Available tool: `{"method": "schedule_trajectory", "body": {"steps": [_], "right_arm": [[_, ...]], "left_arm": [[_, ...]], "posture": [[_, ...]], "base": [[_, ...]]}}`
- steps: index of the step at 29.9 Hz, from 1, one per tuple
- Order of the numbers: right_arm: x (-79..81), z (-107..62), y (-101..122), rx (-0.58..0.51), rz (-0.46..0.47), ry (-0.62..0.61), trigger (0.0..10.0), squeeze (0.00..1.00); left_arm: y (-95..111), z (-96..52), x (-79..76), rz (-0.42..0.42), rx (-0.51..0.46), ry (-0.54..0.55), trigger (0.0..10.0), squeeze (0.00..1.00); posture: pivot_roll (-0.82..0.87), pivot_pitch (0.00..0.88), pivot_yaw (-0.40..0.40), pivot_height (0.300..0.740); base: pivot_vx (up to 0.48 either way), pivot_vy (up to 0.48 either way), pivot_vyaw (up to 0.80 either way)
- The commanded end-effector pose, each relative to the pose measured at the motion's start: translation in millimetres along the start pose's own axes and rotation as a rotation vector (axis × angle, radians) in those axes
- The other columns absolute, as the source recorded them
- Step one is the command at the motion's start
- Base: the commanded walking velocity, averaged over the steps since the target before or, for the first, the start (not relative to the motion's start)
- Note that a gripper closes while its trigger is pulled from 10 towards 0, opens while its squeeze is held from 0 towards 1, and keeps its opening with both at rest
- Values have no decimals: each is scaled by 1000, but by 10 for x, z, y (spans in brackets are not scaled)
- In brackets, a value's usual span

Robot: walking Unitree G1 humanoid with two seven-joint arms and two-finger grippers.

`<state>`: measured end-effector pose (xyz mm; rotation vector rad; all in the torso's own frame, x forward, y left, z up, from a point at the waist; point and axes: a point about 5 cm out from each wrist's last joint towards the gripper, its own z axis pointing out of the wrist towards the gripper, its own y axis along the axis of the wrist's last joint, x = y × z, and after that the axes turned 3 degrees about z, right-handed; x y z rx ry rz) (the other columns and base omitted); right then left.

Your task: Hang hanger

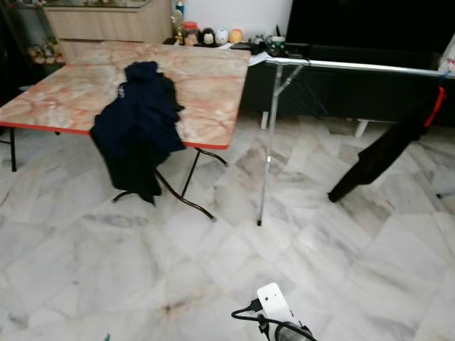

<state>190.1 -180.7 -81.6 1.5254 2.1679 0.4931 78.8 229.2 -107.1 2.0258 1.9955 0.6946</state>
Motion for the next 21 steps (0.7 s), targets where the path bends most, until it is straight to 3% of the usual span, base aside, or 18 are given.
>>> {"method": "schedule_trajectory", "body": {"steps": [1,7,14,21], "right_arm": [[18,14,99,-30,6,6,10000,0],[2,13,99,-30,16,-1,10000,0],[20,16,87,-9,-18,12,10000,0],[16,15,92,-17,-22,8,10000,0]], "left_arm": [[-47,-13,-53,-8,12,-16,10000,0],[-47,-14,-66,-12,9,-21,10000,0],[-41,-11,-56,-11,11,-16,10000,0],[21,13,-67,-15,5,-14,10000,0]], "posture": [[-117,0,11,740],[-121,0,9,740],[-122,0,18,740],[-119,0,15,740]], "base": [[0,-405,0],[0,-402,0],[0,-403,-768],[0,-403,0]]}}
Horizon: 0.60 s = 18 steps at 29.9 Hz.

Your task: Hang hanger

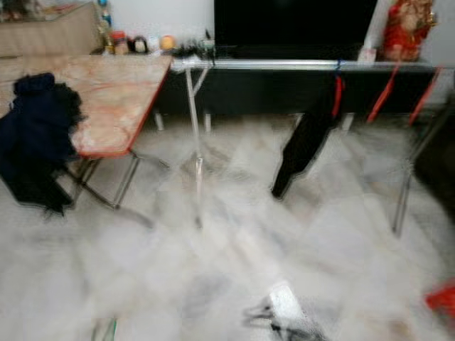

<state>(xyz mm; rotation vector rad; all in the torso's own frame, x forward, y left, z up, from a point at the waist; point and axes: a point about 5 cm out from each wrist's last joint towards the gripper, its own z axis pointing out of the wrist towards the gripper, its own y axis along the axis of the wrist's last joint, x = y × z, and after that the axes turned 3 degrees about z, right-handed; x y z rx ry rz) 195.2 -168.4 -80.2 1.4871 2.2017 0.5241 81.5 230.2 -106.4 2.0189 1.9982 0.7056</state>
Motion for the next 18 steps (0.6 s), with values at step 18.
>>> {"method": "schedule_trajectory", "body": {"steps": [18], "right_arm": [[-76,-9,9,-17,21,-23,10000,0]], "left_arm": [[-2,6,-46,-34,12,-14,10000,0]], "posture": [[-109,0,10,740]], "base": [[0,-200,0]]}}
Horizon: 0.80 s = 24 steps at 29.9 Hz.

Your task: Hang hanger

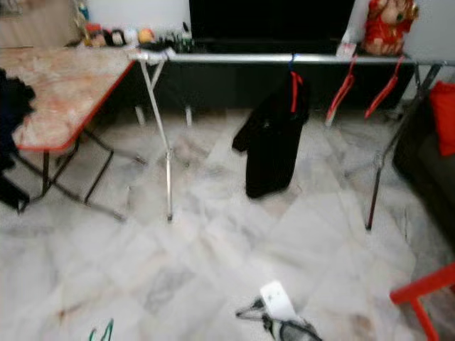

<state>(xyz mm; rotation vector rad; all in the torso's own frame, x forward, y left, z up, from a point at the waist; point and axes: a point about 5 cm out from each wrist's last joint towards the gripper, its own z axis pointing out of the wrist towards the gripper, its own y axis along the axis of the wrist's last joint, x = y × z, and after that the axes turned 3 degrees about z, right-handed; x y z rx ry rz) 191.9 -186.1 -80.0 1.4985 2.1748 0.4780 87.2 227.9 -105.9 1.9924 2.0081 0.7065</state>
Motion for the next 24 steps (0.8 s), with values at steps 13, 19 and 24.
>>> {"method": "schedule_trajectory", "body": {"steps": [13,19,24], "right_arm": [[81,15,96,-50,47,27,10000,0],[70,13,101,-61,39,10,10000,0],[71,11,108,-76,33,2,10000,0]], "left_arm": [[-17,4,-97,-29,20,-30,10000,0],[-56,-6,-90,-13,38,-40,10000,0],[-34,3,-107,-21,38,-38,10000,0]], "posture": [[-111,0,5,740],[-113,0,9,740],[-113,0,9,740]], "base": [[41,0,-92],[319,0,-763],[336,0,0]]}}
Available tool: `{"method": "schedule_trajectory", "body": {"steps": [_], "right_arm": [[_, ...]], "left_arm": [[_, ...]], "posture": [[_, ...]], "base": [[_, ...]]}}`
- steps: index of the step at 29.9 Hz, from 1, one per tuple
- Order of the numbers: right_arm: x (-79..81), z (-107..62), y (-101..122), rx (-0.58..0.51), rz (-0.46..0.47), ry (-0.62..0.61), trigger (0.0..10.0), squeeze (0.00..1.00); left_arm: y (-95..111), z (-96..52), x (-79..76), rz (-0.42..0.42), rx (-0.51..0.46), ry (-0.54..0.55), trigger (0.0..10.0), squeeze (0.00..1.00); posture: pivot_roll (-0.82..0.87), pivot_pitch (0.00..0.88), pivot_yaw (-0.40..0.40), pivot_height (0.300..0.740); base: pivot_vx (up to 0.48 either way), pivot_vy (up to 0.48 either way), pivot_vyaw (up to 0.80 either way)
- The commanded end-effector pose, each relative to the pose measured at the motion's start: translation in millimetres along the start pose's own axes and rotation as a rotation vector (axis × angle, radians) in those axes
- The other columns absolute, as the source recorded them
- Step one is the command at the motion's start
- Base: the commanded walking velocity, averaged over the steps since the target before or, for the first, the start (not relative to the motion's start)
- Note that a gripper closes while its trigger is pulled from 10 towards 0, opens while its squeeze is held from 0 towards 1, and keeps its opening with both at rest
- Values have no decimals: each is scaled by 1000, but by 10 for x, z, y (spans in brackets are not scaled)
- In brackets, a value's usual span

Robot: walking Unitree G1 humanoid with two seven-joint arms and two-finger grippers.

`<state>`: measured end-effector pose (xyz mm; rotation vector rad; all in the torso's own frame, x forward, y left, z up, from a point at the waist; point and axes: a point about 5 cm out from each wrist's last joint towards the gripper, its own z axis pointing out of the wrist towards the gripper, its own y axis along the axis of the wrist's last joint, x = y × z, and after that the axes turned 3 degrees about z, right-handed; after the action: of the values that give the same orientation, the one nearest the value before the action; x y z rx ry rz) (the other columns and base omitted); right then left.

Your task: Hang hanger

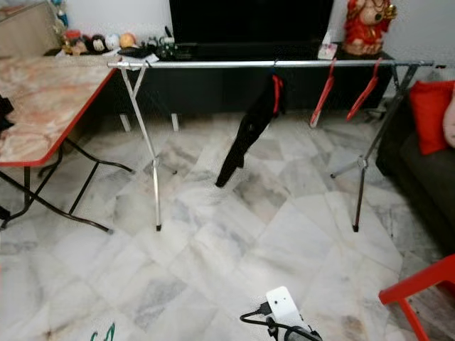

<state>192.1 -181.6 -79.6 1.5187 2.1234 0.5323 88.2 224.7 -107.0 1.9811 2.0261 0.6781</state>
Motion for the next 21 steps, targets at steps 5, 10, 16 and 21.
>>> {"method": "schedule_trajectory", "body": {"steps": [5,10,16,21], "right_arm": [[34,13,84,-40,10,0,10000,0],[27,14,81,-35,11,-12,10000,0],[23,15,85,-37,22,-20,10000,0],[24,15,85,-37,20,-22,10000,0]], "left_arm": [[-67,-13,-49,-4,29,-27,10000,0],[-90,-22,-15,-3,33,-26,10000,0],[-104,-27,-23,-8,35,-26,10000,0],[-131,-34,-64,-7,42,-33,10000,0]], "posture": [[-113,0,11,740],[-111,0,10,740],[-114,0,9,740],[-119,0,11,740]], "base": [[344,0,0],[362,0,0],[366,0,-593],[367,0,-745]]}}
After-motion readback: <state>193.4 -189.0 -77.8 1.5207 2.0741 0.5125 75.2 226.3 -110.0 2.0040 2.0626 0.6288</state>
